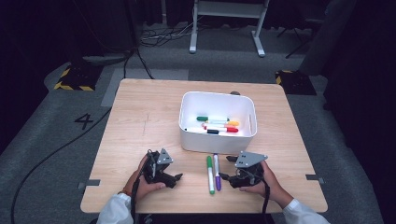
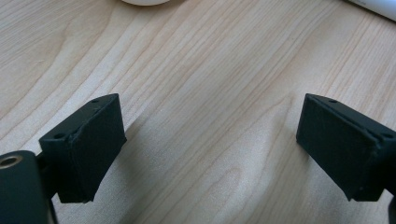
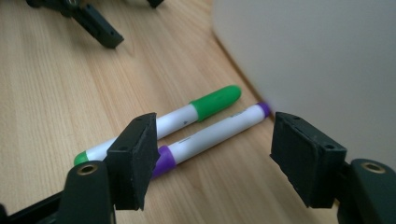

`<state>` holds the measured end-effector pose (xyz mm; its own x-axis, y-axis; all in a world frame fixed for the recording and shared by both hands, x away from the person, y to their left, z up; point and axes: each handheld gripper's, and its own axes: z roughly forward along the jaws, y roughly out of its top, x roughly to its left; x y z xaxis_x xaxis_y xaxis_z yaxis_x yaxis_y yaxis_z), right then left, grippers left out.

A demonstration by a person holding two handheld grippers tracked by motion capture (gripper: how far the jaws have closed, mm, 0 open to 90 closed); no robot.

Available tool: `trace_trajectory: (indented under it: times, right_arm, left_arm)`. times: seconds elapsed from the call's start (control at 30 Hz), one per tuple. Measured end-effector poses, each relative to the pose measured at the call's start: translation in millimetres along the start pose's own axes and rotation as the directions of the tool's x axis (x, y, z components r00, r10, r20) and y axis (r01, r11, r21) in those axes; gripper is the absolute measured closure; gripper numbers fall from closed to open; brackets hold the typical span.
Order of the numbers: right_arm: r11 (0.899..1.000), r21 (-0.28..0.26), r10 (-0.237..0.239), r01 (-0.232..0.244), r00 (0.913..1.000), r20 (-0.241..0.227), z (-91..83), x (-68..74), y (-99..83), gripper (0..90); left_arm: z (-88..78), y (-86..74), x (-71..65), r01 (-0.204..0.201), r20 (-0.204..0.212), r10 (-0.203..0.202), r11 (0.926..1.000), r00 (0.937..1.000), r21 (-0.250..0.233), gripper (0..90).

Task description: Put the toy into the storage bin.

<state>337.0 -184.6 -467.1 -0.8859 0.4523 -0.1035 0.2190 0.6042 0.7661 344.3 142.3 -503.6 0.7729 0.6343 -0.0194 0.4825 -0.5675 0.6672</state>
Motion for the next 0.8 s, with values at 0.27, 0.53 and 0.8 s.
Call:
trace_trajectory:
  times: [0.27, 0.53, 0.8]
  right_arm:
    - [0.999, 0.019, 0.041, -0.04, 0.9985, -0.037, 12.4, 3.6, -4.5, 31.7]
    - [0.997, 0.061, 0.054, -0.053, 0.9984, -0.013, 20.2, 3.9, -12.4, 31.1]
    - [0.991, 0.09, 0.09, -0.095, 0.9946, 0.052, 8.1, -10.3, -29.4, 39.9]
  left_arm:
    - [0.0, 0.0, 0.0, 0.0, 0.0, 0.0, 1.0, 1.0, 0.0, 8.1]
    - [0.0, 0.0, 0.0, 0.0, 0.0, 0.0, 1.0, 1.0, 0.0, 8.1]
    - [0.0, 0.0, 0.0, -0.002, -0.001, 0.002, 1.0, 1.0, -0.001, 8.1]
